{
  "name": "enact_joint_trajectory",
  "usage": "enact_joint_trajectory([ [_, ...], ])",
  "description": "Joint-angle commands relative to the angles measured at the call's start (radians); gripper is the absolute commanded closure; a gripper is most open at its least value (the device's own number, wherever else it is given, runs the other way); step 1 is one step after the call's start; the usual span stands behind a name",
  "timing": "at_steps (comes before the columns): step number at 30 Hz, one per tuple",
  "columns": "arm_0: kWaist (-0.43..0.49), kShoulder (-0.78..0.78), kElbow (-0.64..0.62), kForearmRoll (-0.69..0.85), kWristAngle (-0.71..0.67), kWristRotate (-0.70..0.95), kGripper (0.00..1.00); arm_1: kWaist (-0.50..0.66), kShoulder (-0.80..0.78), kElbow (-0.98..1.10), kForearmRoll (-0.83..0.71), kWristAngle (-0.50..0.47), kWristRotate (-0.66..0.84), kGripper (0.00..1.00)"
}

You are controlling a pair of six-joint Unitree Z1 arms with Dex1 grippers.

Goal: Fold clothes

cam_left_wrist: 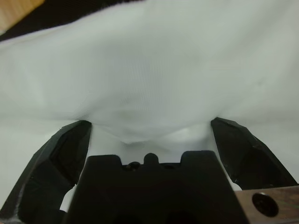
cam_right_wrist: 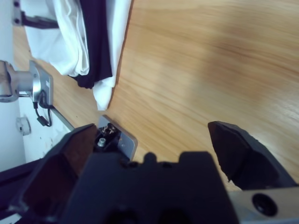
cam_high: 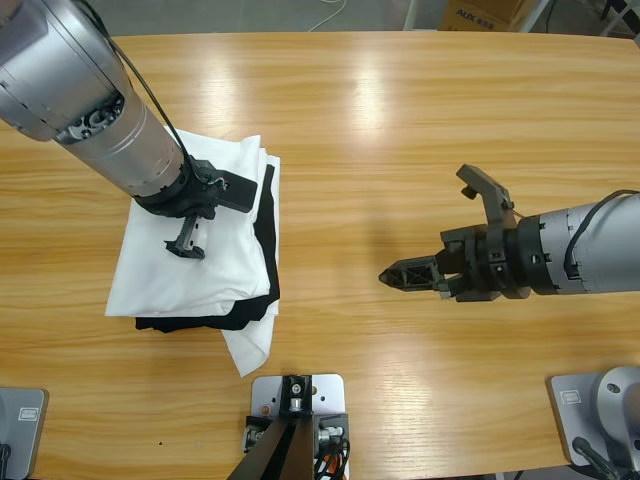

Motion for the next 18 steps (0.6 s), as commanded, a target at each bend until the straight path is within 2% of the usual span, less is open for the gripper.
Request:
enact_joint_trajectory([
  [1, 0.015, 0.155, 0.077, -0.068, -0.039, -0.005, 0.0, -0.03, -0.018, 0.042, -0.024, 0.023, 0.013, 0.0],
  [7, 0.048, 0.226, 0.069, -0.07, -0.032, -0.08, 0.004, -0.038, -0.024, 0.052, -0.024, 0.022, 0.013, 0.0],
  [13, 0.26, 0.276, 0.02, -0.069, -0.034, -0.164, 0.007, -0.051, -0.03, 0.067, -0.024, 0.023, 0.013, 0.0],
  [18, 0.429, 0.327, -0.127, -0.029, -0.019, -0.351, 0.018, -0.06, -0.019, 0.066, -0.027, 0.021, 0.014, 0.0],
])
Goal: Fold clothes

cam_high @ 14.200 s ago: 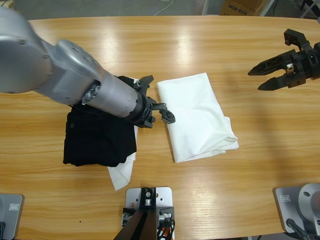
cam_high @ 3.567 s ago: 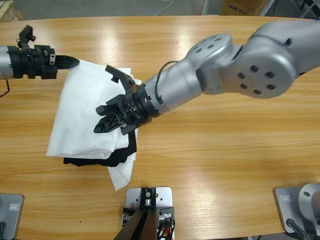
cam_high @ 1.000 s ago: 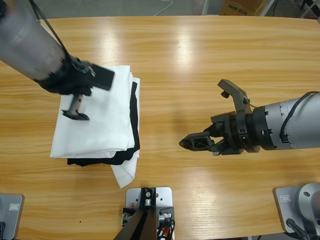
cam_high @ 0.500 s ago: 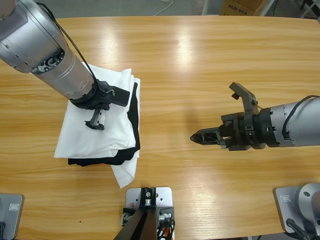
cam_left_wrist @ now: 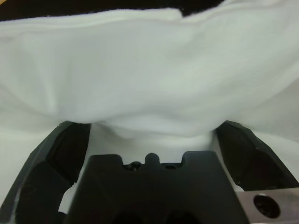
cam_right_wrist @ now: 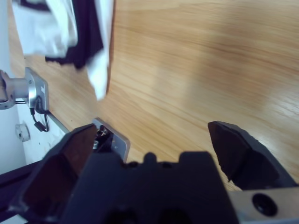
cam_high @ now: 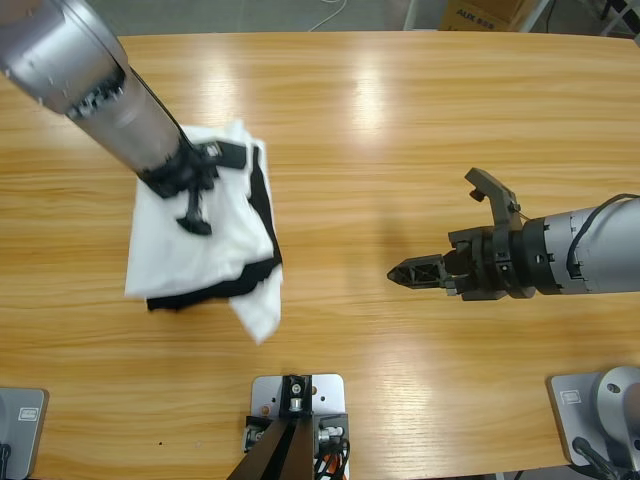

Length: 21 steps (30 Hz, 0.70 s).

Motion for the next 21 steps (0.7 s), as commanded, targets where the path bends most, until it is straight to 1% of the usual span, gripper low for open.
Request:
enact_joint_trajectory([
  [1, 0.286, 0.266, -0.146, 0.042, 0.04, -0.282, 0.018, -0.026, -0.013, 0.029, -0.016, 0.018, 0.014, 0.0],
  [4, 0.378, 0.333, -0.32, 0.117, 0.042, -0.459, 0.018, -0.037, 0.022, 0.025, -0.044, 0.027, 0.014, 0.0],
  [9, 0.497, 0.495, -0.701, 0.305, 0.044, -0.561, 0.018, -0.044, 0.089, 0.016, -0.098, 0.043, 0.013, 0.0],
  [11, 0.54, 0.547, -0.825, 0.344, 0.044, -0.591, 0.019, -0.044, 0.107, 0.015, -0.11, 0.047, 0.013, 0.0],
  [16, 0.639, 0.596, -0.95, 0.35, 0.047, -0.651, 0.023, -0.045, 0.128, 0.016, -0.117, 0.053, 0.013, 0.0],
  [21, 0.661, 0.614, -0.994, 0.364, 0.076, -0.666, 0.018, -0.044, 0.154, -0.001, -0.117, 0.064, 0.013, 0.0],
])
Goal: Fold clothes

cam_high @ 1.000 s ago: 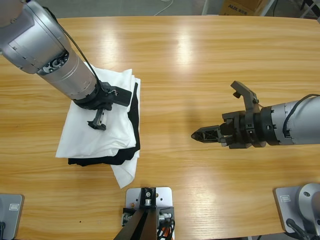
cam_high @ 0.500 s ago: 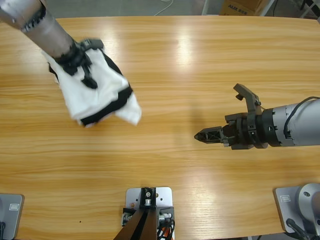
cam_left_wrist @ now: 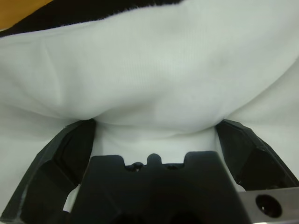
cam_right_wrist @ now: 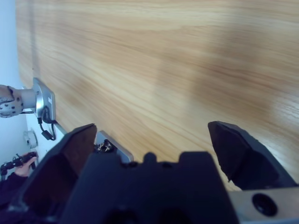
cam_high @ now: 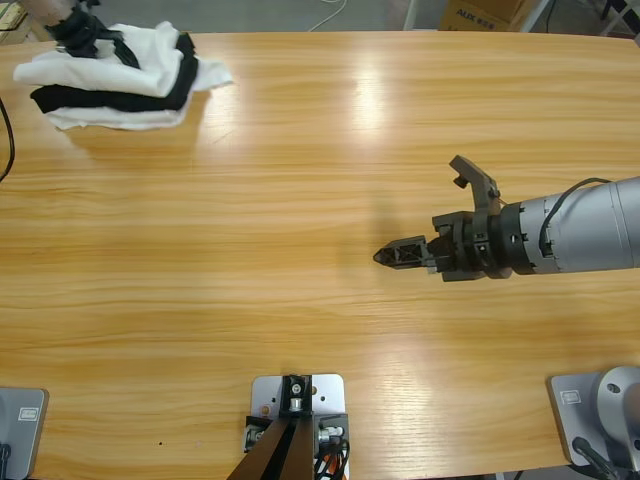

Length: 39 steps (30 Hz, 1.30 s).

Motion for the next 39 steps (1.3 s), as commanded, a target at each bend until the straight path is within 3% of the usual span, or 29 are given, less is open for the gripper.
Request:
enact_joint_trajectory([
  [1, 0.07, 0.149, -0.053, 0.032, 0.051, -0.032, 0.018, -0.007, 0.069, -0.008, -0.008, 0.03, 0.011, 0.0],
  [4, 0.047, 0.093, -0.085, 0.046, 0.048, -0.033, 0.003, -0.018, 0.061, -0.02, 0.023, 0.023, -0.026, 0.0],
  [10, -0.021, -0.165, -0.095, 0.067, 0.042, -0.089, 0.0, -0.018, 0.018, -0.097, 0.137, -0.004, -0.092, 0.004],
  [12, -0.035, -0.267, -0.079, 0.078, 0.02, -0.111, 0.0, -0.018, -0.01, -0.101, 0.142, -0.024, -0.102, 0.143],
  [14, -0.032, -0.356, -0.026, 0.101, 0.009, -0.13, 0.0, -0.018, -0.047, -0.1, 0.147, -0.045, -0.102, 0.165],
  [16, 0.002, -0.418, 0.071, 0.126, -0.005, -0.139, 0.0, -0.018, -0.082, -0.1, 0.171, -0.073, -0.102, 0.165],
  [18, 0.027, -0.521, 0.206, 0.158, -0.116, -0.134, 0.002, -0.019, -0.12, -0.104, 0.221, -0.103, -0.102, 0.153],
  [19, 0.024, -0.604, 0.314, 0.155, -0.174, -0.126, 0.011, -0.026, -0.146, -0.113, 0.269, -0.127, -0.102, 0.092],
  [21, -0.039, -0.801, 0.59, 0.093, -0.159, -0.13, 0.013, -0.035, -0.182, -0.166, 0.438, -0.216, -0.106, 0.009],
  [24, -0.106, -1.059, 1.015, -0.086, -0.127, -0.195, 0.011, -0.044, -0.194, -0.248, 0.639, -0.303, -0.152, 0.0],
  [26, -0.156, -1.165, 1.179, -0.134, -0.123, -0.223, 0.009, -0.061, -0.182, -0.309, 0.761, -0.328, -0.183, 0.0],
  [31, -0.206, -1.363, 1.465, -0.213, -0.157, -0.276, 0.002, -0.101, -0.183, -0.387, 0.953, -0.406, -0.35, 0.0],
  [35, -0.208, -1.54, 1.548, -0.275, -0.169, -0.334, 0.0, -0.101, -0.223, -0.385, 0.986, -0.501, -0.416, 0.0],
  [39, -0.267, -1.582, 1.569, -0.272, -0.154, -0.359, 0.0, -0.105, -0.24, -0.375, 0.956, -0.571, -0.434, 0.007],
])
